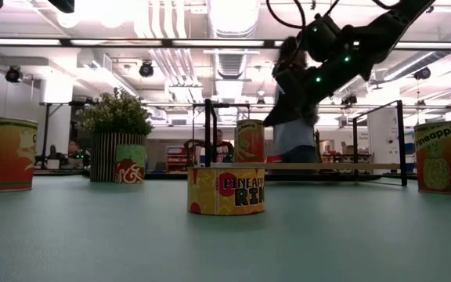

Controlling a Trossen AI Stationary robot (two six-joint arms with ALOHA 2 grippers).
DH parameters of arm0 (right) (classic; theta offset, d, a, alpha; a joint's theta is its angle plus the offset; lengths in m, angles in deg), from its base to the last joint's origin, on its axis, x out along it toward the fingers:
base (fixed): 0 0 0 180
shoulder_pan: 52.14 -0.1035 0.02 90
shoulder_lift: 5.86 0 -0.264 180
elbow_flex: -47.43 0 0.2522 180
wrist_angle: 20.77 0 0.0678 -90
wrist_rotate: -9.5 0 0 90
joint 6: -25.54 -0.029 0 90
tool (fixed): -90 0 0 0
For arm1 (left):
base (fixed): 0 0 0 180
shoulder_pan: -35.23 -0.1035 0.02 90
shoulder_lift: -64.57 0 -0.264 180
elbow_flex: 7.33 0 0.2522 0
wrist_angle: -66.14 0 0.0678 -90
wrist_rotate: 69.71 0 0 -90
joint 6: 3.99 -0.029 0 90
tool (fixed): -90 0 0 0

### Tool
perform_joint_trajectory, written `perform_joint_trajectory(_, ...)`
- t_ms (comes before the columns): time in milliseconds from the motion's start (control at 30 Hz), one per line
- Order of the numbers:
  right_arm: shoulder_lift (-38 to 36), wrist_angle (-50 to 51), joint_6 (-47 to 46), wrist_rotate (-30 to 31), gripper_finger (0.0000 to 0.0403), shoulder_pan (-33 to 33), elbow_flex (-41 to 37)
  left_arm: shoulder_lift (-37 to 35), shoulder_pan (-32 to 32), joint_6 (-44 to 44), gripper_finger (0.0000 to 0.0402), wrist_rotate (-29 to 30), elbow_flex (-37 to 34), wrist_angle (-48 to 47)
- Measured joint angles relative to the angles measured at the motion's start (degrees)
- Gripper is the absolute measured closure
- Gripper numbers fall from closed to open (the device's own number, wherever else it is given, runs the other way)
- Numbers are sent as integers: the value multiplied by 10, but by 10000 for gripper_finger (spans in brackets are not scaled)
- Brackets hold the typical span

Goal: Pick and place cans onto a shelf
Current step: Put the orange can on the shelf

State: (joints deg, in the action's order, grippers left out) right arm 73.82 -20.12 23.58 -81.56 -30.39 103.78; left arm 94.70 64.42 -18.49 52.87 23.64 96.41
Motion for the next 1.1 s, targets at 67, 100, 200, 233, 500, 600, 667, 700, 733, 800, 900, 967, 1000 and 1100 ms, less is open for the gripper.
perform_joint_trajectory(67, 20, -26, 6, -6, 390, -2, 0, 0, 0, 0, 402, 0, 0, 0)
perform_joint_trajectory(100, 32, -40, 10, -5, 390, -2, -1, -1, 0, 0, 402, 0, 0, 0)
perform_joint_trajectory(200, 65, -90, 15, 9, 390, -1, -1, -2, 0, 0, 402, 0, 0, 0)
perform_joint_trajectory(233, 74, -100, 16, 22, 390, -1, -1, -2, 0, 0, 402, 0, 0, 0)
perform_joint_trajectory(500, 113, -137, 34, 75, 390, -1, 7, -1, 0, 0, 402, 0, 0, 0)
perform_joint_trajectory(600, 114, -137, 47, 93, 390, -1, 11, -1, 0, 0, 402, 0, 0, 0)
perform_joint_trajectory(667, 112, -136, 50, 97, 390, 0, 12, -1, 0, 0, 402, 0, 0, 0)
perform_joint_trajectory(700, 111, -136, 51, 97, 390, 0, 13, -1, 0, 0, 402, 0, 0, 0)
perform_joint_trajectory(733, 111, -136, 54, 97, 390, 0, 13, -1, 0, 0, 402, 0, 0, 0)
perform_joint_trajectory(800, 111, -136, 62, 101, 390, 0, 13, -1, 0, 0, 402, 0, 0, 0)
perform_joint_trajectory(900, 112, -136, 71, 101, 390, 0, 13, -1, 0, 0, 402, 0, 0, 0)
perform_joint_trajectory(967, 112, -136, 72, 101, 390, 0, 13, -1, 0, 0, 402, 0, 0, 0)
perform_joint_trajectory(1000, 112, -136, 72, 101, 390, 0, 13, -1, 0, 0, 402, 0, 0, 0)
perform_joint_trajectory(1100, 112, -136, 79, 102, 390, 4, 13, -1, 0, 0, 402, 0, 0, 0)
